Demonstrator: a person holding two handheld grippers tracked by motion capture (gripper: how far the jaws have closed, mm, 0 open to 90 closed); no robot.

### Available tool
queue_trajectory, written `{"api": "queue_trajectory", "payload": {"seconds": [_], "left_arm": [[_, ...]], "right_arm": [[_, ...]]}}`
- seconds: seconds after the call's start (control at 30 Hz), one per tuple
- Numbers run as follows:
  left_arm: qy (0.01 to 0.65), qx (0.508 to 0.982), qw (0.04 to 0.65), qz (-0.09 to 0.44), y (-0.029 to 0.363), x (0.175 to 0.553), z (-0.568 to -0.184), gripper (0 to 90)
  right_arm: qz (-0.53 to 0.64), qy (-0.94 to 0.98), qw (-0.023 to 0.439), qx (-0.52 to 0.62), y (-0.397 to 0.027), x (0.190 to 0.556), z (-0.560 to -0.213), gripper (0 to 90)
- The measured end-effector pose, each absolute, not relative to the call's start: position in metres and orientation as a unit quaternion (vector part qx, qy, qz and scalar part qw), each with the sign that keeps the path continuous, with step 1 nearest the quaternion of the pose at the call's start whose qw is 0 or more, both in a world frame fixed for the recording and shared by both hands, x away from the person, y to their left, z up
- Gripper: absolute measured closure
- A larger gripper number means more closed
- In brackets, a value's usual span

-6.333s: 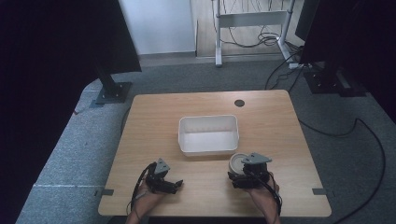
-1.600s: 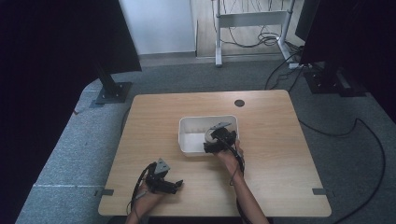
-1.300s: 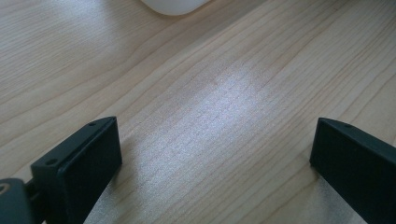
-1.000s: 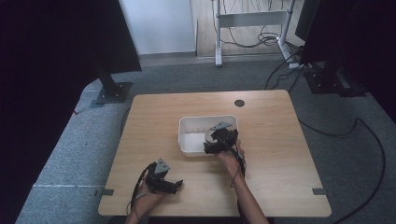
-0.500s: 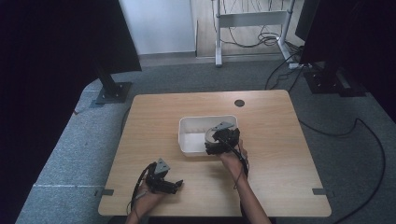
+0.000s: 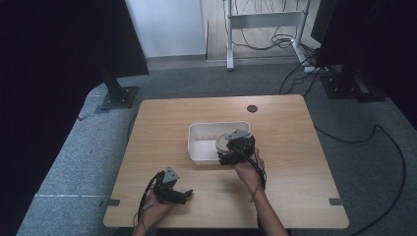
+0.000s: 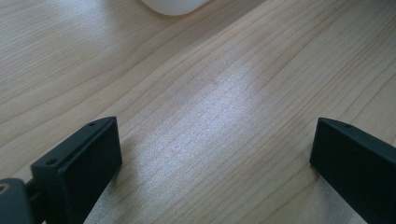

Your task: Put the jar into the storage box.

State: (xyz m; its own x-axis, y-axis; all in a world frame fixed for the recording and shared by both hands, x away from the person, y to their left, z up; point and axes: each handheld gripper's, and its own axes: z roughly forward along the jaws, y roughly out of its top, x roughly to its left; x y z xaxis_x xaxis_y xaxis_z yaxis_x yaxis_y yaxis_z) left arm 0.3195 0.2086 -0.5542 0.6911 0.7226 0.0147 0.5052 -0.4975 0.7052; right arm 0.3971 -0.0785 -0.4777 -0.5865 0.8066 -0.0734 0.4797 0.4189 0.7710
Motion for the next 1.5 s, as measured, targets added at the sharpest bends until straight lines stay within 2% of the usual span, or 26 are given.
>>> {"api": "queue_trajectory", "payload": {"seconds": [0.5,1.5], "left_arm": [[0.36,0.851,0.348,0.157,0.209,0.32,-0.554,1.8],[0.363,0.85,0.348,0.157,0.208,0.319,-0.554,1.9]], "right_arm": [[0.384,0.809,0.209,0.392,-0.093,0.384,-0.477,4.3],[0.396,0.802,0.213,0.394,-0.129,0.354,-0.482,3.9]]}}
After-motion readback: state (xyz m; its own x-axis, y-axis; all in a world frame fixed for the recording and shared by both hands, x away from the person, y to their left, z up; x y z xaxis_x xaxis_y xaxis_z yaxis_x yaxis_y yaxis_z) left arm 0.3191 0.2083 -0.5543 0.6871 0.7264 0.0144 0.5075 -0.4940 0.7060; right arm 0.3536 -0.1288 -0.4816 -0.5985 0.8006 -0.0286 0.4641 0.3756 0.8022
